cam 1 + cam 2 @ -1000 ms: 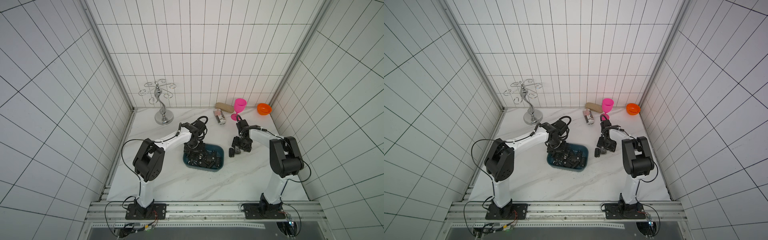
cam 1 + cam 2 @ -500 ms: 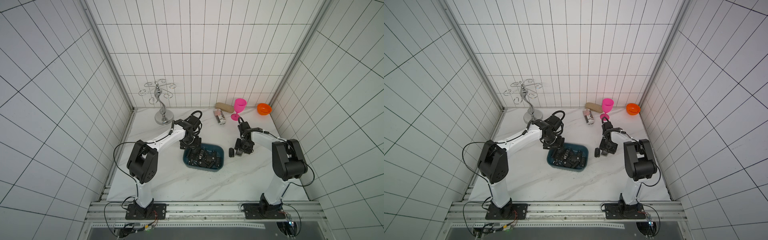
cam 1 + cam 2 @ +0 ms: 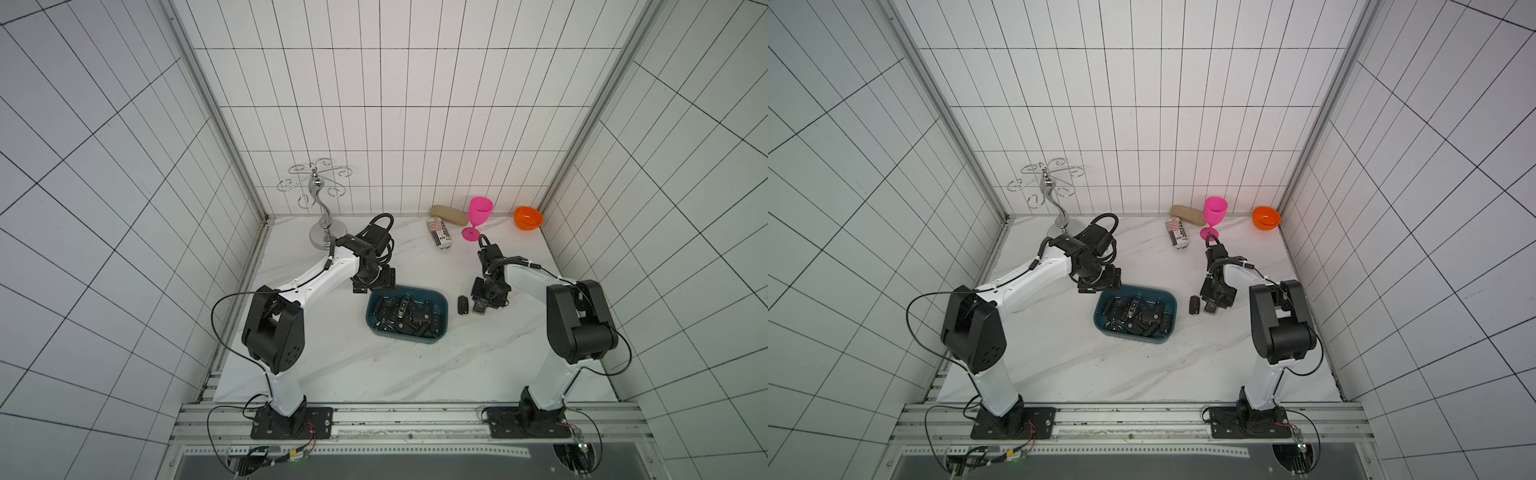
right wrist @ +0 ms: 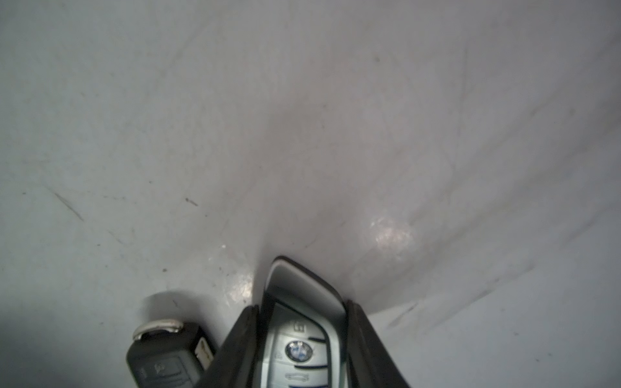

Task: Place the car key into the storage box
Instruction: Pick up the car key from the center of the board, then place the car key in the storage box.

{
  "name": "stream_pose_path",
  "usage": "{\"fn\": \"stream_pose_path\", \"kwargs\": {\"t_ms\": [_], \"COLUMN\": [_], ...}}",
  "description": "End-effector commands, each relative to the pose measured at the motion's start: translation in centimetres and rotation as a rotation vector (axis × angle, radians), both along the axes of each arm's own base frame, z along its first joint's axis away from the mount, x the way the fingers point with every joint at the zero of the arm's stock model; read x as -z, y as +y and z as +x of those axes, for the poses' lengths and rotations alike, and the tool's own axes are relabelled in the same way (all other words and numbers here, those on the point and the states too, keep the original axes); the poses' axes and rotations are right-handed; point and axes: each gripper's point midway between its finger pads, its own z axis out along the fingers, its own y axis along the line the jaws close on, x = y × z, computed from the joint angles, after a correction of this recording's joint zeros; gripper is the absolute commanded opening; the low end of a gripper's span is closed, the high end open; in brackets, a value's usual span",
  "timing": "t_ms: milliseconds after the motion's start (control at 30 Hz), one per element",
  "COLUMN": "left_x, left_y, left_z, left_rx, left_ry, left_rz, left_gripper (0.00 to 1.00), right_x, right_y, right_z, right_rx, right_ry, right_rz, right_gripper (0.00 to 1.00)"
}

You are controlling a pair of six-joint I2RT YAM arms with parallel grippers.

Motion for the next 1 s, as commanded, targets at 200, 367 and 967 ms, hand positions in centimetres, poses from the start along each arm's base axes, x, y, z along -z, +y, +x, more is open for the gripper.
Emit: {"fn": "stream_pose_path", "kwargs": {"t_ms": [200, 367, 967], "left_x": [0.3, 1.6, 5.6], "left_y": [9.1, 11.3, 14.8], "left_z": [1.1, 0.9, 0.4], "left_rx": [-0.183, -0.233, -0.362], "left_ry": [0.011, 0.035, 0.118], "left_rz": [0.07, 0.103, 0.078], "left_gripper": [0.84, 0.84, 0.83], "right_x": [-6.2, -10.1, -12.2], "right_y": [-0.5, 1.2, 18.5], "right_z": [-1.5, -1.6, -2.9], "right_rx": [-0.007, -0.083, -0.601], "right_ry": [-0.084, -0.148, -0.198], "right_rz": [-0.008, 0.004, 0.167], "right_gripper": [0.26, 0.26, 0.26]}}
